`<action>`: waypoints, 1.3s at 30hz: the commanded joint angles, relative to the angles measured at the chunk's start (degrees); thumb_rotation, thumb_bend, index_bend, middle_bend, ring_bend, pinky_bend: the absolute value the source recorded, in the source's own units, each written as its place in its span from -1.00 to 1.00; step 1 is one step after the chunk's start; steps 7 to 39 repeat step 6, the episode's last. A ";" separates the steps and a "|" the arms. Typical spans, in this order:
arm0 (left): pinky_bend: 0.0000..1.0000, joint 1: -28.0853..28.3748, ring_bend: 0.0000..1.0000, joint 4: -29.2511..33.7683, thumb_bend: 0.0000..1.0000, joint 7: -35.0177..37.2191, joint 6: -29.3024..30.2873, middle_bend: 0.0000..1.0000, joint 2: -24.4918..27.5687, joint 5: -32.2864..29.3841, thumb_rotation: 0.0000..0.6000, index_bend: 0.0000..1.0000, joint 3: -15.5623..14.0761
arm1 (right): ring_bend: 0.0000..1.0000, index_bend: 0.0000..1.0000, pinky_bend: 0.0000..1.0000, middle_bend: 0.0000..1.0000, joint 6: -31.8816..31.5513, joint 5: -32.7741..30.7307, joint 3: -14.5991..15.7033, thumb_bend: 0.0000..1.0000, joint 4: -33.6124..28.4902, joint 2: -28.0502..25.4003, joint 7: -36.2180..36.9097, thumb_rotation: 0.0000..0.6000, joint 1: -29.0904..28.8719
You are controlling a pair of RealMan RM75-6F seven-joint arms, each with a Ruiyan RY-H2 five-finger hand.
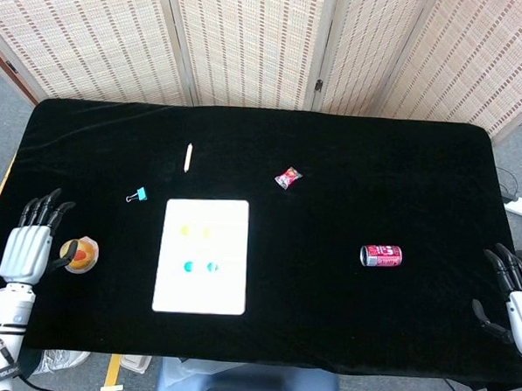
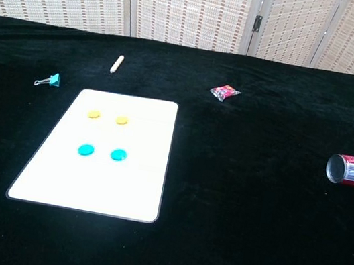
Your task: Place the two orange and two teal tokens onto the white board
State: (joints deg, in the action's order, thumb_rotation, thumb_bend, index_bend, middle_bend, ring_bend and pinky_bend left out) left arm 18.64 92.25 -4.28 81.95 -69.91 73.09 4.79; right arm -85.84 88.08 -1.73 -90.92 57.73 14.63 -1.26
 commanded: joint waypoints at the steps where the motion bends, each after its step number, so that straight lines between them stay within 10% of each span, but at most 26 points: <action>1: -1.00 -2.85 -1.00 0.60 -0.06 0.59 2.72 -0.92 0.82 2.11 1.00 -0.60 -1.85 | -1.00 -1.00 -1.00 -1.00 0.09 0.45 0.39 -0.12 0.41 0.09 1.16 1.00 0.12; 39: -1.00 -5.63 -1.00 1.80 -0.06 0.48 4.97 -0.92 1.84 4.84 1.00 -0.60 -3.60 | -1.00 -1.00 -1.00 -1.00 -0.53 1.58 0.62 -0.12 0.93 0.47 2.24 1.00 0.13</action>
